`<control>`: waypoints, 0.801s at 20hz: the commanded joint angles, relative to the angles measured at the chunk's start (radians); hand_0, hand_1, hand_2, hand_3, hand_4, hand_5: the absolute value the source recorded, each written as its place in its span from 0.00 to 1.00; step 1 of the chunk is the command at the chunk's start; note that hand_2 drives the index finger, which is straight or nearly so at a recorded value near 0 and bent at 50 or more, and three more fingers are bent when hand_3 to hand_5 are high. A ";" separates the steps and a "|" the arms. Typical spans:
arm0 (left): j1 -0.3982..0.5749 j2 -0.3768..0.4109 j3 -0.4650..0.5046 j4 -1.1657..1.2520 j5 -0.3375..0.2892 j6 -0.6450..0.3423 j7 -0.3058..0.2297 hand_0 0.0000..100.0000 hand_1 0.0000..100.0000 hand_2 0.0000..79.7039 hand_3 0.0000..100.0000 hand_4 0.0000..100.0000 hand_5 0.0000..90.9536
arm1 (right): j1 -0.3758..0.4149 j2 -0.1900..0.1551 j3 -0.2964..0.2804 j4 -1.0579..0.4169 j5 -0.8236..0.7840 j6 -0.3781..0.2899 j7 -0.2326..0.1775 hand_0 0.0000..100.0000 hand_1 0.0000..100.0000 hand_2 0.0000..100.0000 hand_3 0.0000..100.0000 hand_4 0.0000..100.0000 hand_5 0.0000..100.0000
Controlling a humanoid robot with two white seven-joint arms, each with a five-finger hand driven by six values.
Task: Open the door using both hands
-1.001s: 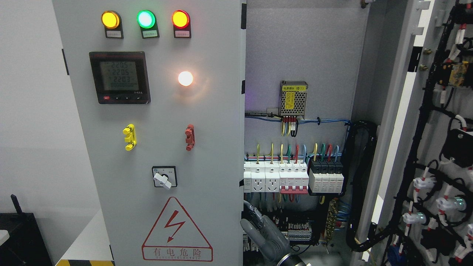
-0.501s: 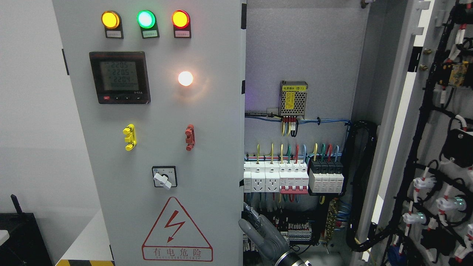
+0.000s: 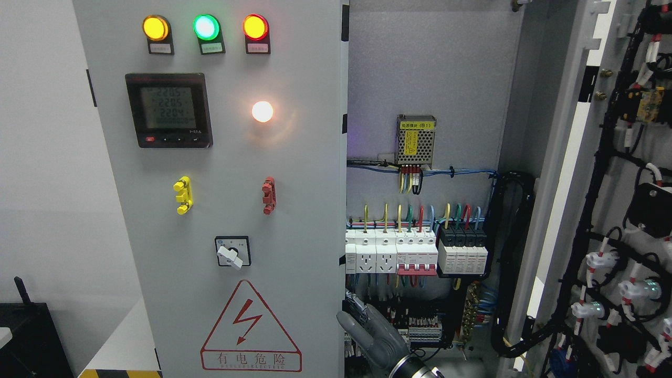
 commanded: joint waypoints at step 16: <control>0.000 0.000 0.000 0.000 0.000 0.000 0.000 0.12 0.39 0.00 0.00 0.00 0.00 | -0.016 0.000 0.004 0.004 -0.031 0.013 0.055 0.12 0.39 0.00 0.00 0.00 0.00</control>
